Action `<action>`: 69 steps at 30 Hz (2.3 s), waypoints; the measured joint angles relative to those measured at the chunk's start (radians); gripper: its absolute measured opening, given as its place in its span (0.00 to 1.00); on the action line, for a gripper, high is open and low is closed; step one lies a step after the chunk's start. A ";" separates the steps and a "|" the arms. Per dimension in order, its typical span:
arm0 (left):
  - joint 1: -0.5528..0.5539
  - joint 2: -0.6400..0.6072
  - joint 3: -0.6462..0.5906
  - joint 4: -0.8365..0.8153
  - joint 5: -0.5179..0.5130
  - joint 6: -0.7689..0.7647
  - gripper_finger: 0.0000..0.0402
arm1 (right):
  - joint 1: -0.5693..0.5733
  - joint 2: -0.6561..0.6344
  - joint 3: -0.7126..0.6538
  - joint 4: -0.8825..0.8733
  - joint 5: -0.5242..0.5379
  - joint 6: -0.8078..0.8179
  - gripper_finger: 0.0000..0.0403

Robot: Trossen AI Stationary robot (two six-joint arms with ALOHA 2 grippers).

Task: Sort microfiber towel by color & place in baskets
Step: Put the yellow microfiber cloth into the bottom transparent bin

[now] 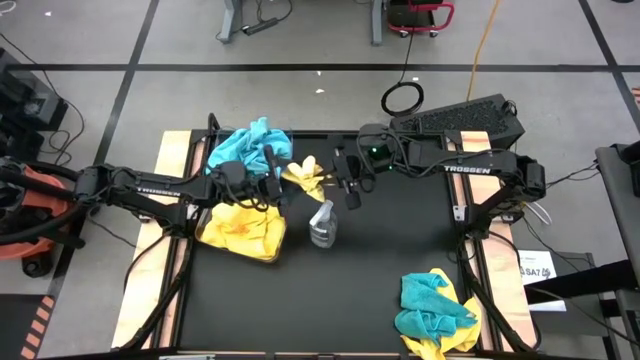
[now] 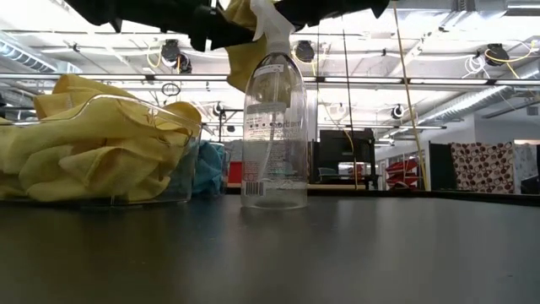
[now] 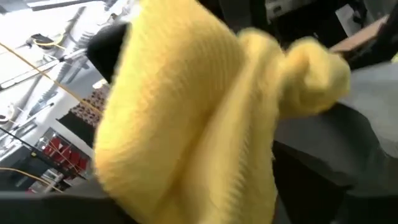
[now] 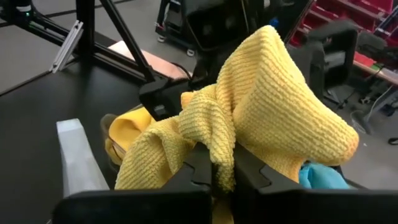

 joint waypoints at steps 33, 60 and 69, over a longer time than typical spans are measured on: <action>-0.112 -0.284 0.147 -0.695 -0.121 0.012 0.02 | -0.010 -0.001 0.001 -0.184 0.322 0.008 0.72; -0.228 -0.268 0.222 -1.503 0.056 -0.604 0.02 | -0.037 -0.001 0.000 -0.211 0.319 0.011 0.66; -0.228 -0.091 0.148 -1.504 0.064 -0.629 0.03 | -0.037 -0.001 0.000 -0.245 0.318 0.020 0.66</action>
